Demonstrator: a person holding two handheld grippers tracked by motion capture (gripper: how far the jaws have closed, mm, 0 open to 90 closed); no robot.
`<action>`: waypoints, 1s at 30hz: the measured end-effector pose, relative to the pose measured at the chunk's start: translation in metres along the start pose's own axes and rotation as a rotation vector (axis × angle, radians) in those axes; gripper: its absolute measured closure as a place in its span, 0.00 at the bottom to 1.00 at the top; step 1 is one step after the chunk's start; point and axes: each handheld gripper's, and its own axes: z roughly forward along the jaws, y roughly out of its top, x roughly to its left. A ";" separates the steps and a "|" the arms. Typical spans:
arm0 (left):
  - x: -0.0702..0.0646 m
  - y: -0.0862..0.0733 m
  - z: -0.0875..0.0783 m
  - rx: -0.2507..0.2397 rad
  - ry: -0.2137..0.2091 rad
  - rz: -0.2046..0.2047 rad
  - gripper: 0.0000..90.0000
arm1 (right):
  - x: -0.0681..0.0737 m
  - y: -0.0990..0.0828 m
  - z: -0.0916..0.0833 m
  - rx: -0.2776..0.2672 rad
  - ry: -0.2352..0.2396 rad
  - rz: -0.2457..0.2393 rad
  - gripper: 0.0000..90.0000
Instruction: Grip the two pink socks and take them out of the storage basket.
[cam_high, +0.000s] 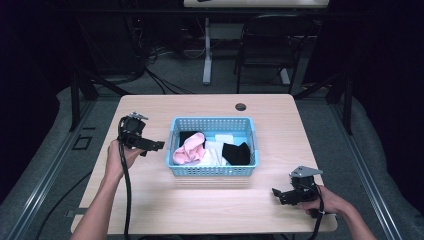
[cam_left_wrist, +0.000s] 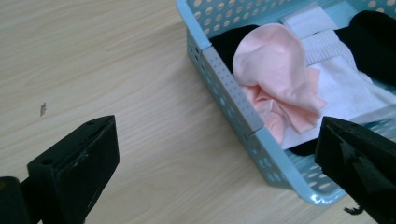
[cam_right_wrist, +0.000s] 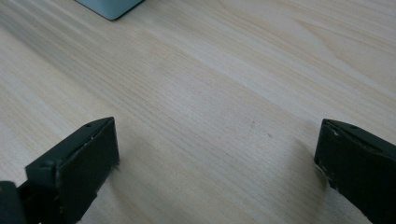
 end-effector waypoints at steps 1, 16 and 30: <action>-0.002 0.002 0.001 -0.001 -0.003 0.001 0.00 | 0.000 0.000 0.000 0.001 0.004 -0.002 0.00; -0.043 0.041 0.044 0.054 -0.108 0.074 0.00 | 0.001 0.001 0.000 0.003 0.002 -0.002 0.00; -0.070 0.046 0.088 0.205 -0.118 0.153 0.14 | 0.001 0.000 0.000 0.002 0.001 0.000 0.00</action>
